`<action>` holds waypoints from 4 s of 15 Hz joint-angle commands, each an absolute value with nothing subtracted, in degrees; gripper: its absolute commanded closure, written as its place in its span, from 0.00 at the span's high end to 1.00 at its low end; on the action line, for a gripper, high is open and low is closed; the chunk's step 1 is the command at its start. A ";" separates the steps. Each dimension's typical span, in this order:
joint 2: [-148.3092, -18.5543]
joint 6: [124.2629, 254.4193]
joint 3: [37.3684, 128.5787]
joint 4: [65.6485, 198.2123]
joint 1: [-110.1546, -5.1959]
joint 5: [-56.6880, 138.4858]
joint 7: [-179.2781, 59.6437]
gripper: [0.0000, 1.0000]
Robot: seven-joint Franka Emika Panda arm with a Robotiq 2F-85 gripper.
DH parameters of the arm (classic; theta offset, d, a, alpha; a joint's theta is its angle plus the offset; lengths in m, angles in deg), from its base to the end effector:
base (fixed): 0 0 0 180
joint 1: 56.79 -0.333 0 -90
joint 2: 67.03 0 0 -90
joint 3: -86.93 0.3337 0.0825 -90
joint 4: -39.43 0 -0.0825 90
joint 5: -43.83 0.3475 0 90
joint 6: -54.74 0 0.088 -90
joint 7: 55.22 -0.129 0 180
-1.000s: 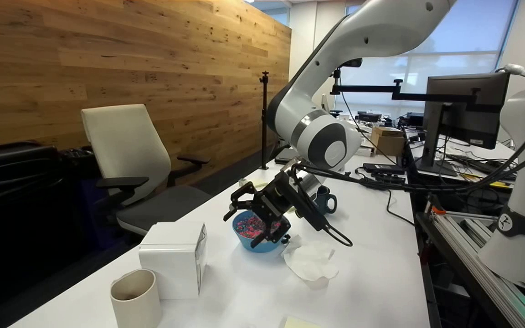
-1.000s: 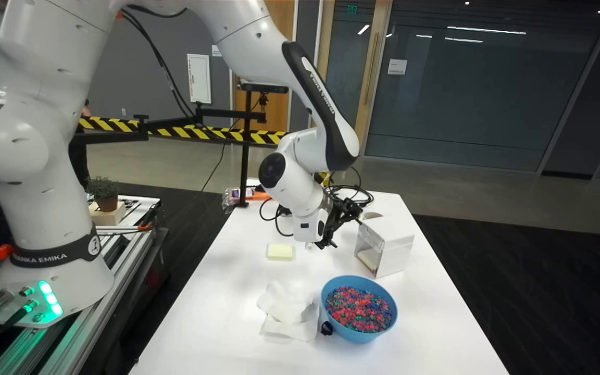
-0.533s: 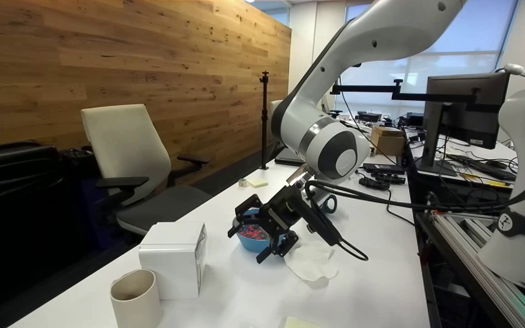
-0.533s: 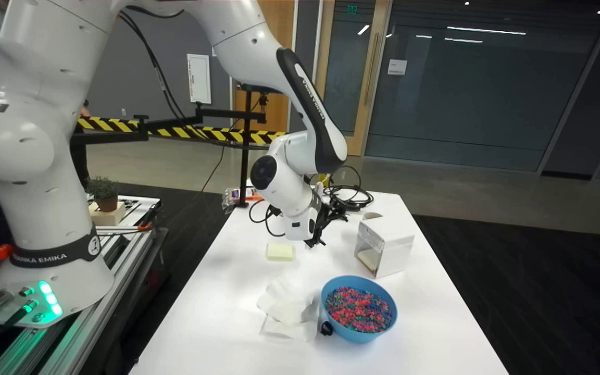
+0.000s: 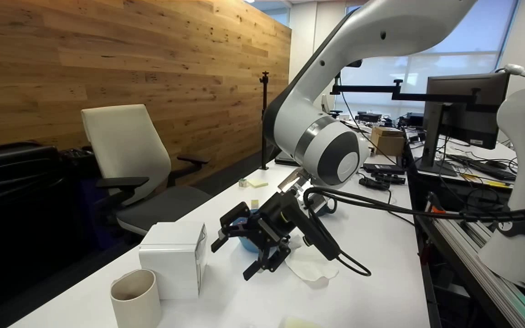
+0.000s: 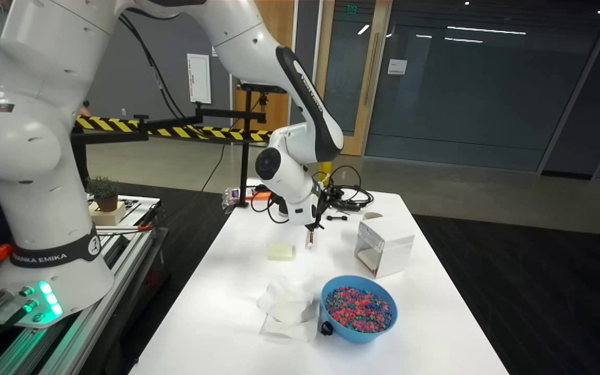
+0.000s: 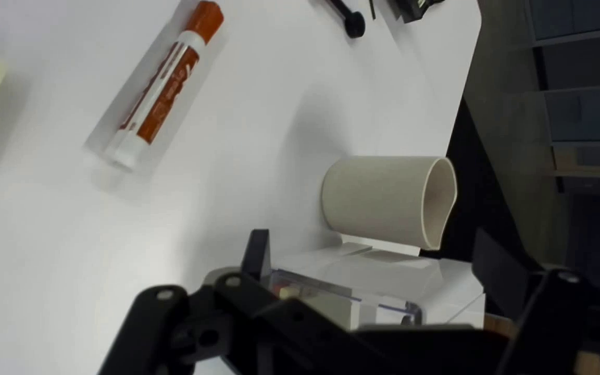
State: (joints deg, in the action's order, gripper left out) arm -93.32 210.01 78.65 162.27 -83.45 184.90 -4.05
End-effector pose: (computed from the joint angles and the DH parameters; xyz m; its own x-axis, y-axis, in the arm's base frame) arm 0.5115 0.1521 0.2007 0.4865 -0.8626 -0.1387 -0.6026 -0.2164 -0.7682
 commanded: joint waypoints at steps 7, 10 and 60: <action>-99.19 215.44 78.46 148.48 -84.98 185.81 -6.65 1.00; -98.33 213.26 78.45 150.97 -85.17 185.32 -4.90 1.00; -95.92 209.91 75.49 161.40 -81.60 178.76 -0.06 1.00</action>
State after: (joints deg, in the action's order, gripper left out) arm -95.28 209.26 75.05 162.82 -80.44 177.41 -0.74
